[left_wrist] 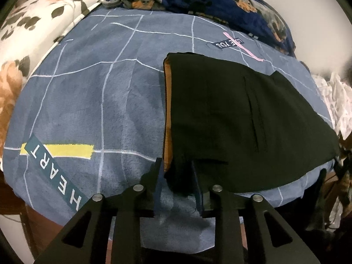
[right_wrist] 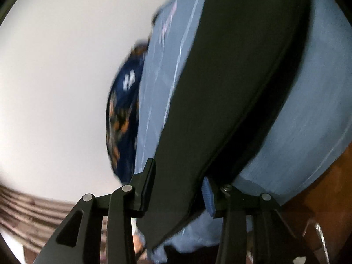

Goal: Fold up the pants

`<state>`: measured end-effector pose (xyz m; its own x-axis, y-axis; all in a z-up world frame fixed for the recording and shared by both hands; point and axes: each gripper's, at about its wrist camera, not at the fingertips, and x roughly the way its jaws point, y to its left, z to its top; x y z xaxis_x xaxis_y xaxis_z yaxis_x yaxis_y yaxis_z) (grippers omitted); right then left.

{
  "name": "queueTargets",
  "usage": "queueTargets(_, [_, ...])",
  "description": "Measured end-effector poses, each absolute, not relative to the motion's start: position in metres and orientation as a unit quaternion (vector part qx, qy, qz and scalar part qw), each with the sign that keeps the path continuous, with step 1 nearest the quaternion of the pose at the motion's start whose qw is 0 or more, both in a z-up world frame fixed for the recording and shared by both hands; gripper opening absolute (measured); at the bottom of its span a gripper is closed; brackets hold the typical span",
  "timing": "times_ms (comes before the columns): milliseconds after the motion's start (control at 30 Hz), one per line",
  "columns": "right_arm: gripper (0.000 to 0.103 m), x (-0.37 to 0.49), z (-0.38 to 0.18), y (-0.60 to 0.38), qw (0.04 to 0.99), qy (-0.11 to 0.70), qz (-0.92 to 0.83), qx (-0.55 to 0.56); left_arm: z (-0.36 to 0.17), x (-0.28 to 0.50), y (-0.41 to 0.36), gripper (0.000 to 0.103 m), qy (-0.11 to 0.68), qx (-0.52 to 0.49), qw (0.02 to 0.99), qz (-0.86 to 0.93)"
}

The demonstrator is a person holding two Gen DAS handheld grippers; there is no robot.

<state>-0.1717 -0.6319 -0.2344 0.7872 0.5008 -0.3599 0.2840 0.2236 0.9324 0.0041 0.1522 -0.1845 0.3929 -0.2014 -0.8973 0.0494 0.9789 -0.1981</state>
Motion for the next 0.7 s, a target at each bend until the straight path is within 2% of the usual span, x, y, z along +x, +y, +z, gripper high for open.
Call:
queueTargets(67, [0.038,-0.167,-0.239,-0.615,0.707,0.336,0.097,0.614,-0.185,0.004,0.154,0.031,0.546,-0.074,0.831,-0.075])
queueTargets(133, [0.033,-0.163,-0.24,-0.597,0.705,0.351,0.115,0.605,-0.185,0.005,0.155,0.031,0.547,-0.076,0.83,-0.077])
queueTargets(233, [0.02,-0.153,-0.238,-0.581,0.709,0.375,0.128,0.583,-0.186,0.005,0.156,0.034,0.546,-0.074,0.831,-0.078])
queueTargets(300, [0.008,-0.151,-0.239,-0.575,0.712,0.39,0.124,0.57,-0.187,0.005,0.157,0.036,0.543,-0.077,0.832,-0.079])
queueTargets(367, [0.005,-0.151,-0.241,-0.571,0.718,0.416,0.107,0.547,-0.188,0.005,0.159,0.041,0.542,-0.081,0.833,-0.075])
queueTargets(567, [0.003,-0.161,-0.245,-0.577,0.715,0.419,0.109,0.549,-0.189,0.005,0.162,0.043,0.54,-0.088,0.833,-0.079])
queueTargets(700, [0.01,-0.16,-0.248,-0.579,0.701,0.417,0.117,0.567,-0.189,0.005,0.161,0.043,0.538,-0.083,0.835,-0.08])
